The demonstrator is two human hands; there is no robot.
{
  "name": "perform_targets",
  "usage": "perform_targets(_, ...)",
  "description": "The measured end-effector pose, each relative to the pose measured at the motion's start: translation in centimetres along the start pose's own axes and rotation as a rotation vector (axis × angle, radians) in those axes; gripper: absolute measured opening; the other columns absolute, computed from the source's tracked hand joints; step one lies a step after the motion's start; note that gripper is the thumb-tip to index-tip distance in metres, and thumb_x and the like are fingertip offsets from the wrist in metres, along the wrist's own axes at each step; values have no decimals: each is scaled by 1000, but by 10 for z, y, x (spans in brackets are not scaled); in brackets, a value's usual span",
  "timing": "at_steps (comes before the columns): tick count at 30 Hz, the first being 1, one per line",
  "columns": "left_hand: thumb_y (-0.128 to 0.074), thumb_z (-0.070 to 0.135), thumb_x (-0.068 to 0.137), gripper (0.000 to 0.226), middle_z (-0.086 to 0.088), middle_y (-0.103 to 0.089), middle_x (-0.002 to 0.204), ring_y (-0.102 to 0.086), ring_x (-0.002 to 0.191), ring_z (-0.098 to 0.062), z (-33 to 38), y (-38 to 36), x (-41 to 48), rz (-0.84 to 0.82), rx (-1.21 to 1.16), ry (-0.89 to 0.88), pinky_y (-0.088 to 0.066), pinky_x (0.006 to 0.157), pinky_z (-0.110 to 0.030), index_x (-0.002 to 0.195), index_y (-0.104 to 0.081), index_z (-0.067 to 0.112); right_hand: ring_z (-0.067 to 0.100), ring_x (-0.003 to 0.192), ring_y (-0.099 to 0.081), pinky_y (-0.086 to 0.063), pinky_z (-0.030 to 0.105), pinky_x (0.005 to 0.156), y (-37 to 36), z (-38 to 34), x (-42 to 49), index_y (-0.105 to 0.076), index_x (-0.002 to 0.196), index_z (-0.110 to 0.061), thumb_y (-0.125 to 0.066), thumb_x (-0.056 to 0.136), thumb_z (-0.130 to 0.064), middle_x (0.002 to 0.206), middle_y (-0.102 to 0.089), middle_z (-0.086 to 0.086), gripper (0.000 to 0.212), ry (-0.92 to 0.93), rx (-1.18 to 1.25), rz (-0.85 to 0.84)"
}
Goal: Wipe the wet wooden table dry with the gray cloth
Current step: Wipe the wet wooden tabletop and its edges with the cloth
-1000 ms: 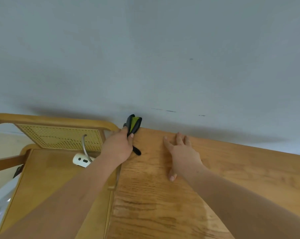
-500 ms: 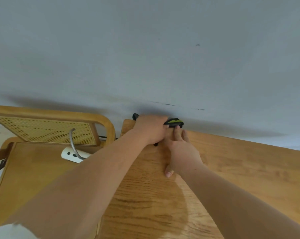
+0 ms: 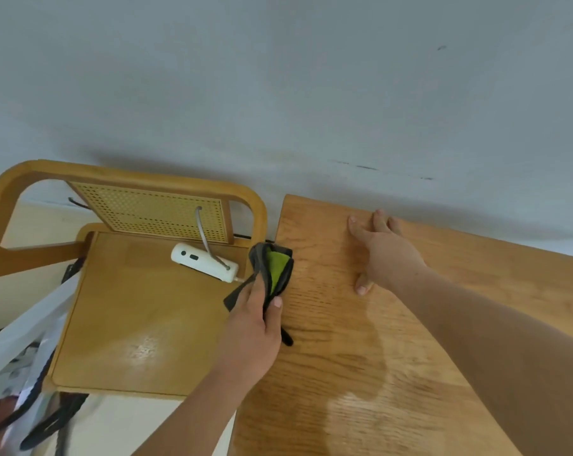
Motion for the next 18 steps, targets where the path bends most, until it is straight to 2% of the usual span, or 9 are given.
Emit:
perform_targets(1,-33,47,108,59,12,-38,158,-45,137,-10,4,-1,4,-31,17,-4,-46,103,-27,163,-14,38,32,157,19,-28,65,119,0,0,0,6,160,-50,-100,58,-16,169,27,2,151,-3,8,2)
perform_targets(2,-32,46,108,61,7,-33,162,-41,142,-16,5,-2,12,-51,41,0,-42,107,-31,164,-10,35,32,157,20,-28,65,119,0,0,1,6,160,-50,-100,58,-16,169,27,2,151,-5,14,7)
perform_targets(5,-34,40,109,62,-10,-45,152,-49,130,-30,14,-1,55,6,193,-39,-48,103,-42,165,-11,24,30,157,20,-29,66,118,0,1,4,8,159,-52,-100,58,-17,169,29,0,152,-16,24,11)
perform_targets(7,-36,37,110,62,-15,-47,150,-49,127,-35,25,-4,87,65,263,-83,-48,102,-47,164,-14,18,30,157,19,-30,66,118,-1,1,5,7,159,-52,-100,58,-17,169,28,0,151,-11,17,8)
perform_targets(10,-36,35,110,62,-17,-50,145,-50,126,-37,47,-9,140,85,246,-124,-48,101,-48,164,-13,17,29,157,19,-30,66,118,1,3,8,7,159,-52,-100,58,-19,169,27,-1,151,-7,13,10)
perform_targets(13,-33,36,111,58,-18,-52,142,-54,122,-37,59,-7,184,37,185,-114,-50,99,-51,164,-16,21,28,157,19,-32,66,115,1,4,9,7,159,-52,-100,59,-20,169,27,-2,150,-10,9,10)
perform_targets(18,-32,36,111,56,-16,-48,145,-50,126,-34,52,-10,182,31,105,-99,-46,103,-47,164,-17,25,28,158,17,-33,63,117,-1,4,9,7,159,-53,-100,58,-24,170,25,-2,150,2,-18,13)
Point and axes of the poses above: each hand's wrist, its own x-axis towards the middle knuckle, its own y-axis out of the back of the hand, z = x × y, the point moved 5 cm from there along x, towards the middle knuckle
